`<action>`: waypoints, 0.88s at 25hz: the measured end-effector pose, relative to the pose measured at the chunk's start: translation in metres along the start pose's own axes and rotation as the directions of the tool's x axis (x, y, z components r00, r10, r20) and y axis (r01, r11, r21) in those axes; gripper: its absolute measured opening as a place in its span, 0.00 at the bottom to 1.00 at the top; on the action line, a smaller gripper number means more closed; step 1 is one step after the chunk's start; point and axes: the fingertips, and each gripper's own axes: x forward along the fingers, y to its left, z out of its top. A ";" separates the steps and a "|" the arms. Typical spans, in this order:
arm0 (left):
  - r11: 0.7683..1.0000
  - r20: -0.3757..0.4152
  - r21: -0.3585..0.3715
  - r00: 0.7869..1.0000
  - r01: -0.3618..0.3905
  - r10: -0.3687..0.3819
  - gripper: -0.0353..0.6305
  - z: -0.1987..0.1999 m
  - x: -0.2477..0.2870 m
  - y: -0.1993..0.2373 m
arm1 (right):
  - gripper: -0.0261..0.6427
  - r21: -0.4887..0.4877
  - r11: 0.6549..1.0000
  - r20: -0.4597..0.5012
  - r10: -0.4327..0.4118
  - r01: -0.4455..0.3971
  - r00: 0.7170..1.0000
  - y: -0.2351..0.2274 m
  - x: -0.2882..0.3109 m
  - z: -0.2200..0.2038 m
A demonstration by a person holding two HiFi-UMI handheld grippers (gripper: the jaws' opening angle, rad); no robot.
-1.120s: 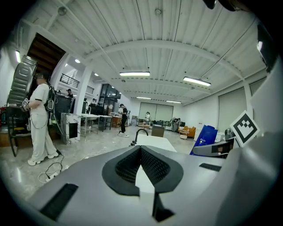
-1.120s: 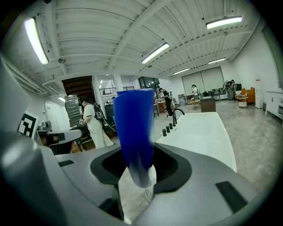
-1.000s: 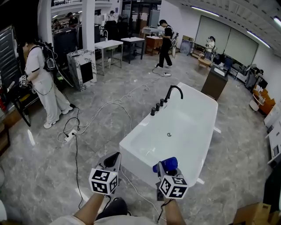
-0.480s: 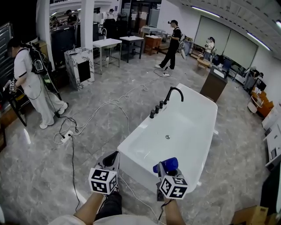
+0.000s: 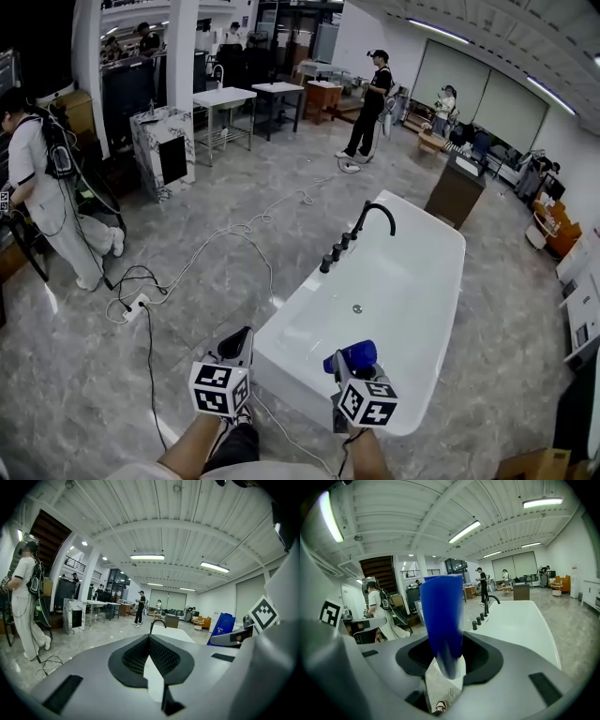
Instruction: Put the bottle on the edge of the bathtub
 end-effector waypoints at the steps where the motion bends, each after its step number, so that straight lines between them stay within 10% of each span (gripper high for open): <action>1: 1.000 0.002 -0.002 1.000 0.003 -0.003 0.08 0.004 0.006 0.004 | 0.30 0.000 1.000 -0.006 -0.004 0.004 1.000 0.000 0.006 0.002; 22: 0.996 -0.076 -0.030 0.993 0.089 -0.091 0.08 0.019 0.136 0.094 | 0.30 0.040 0.997 -0.025 -0.058 0.059 0.998 0.012 0.155 0.060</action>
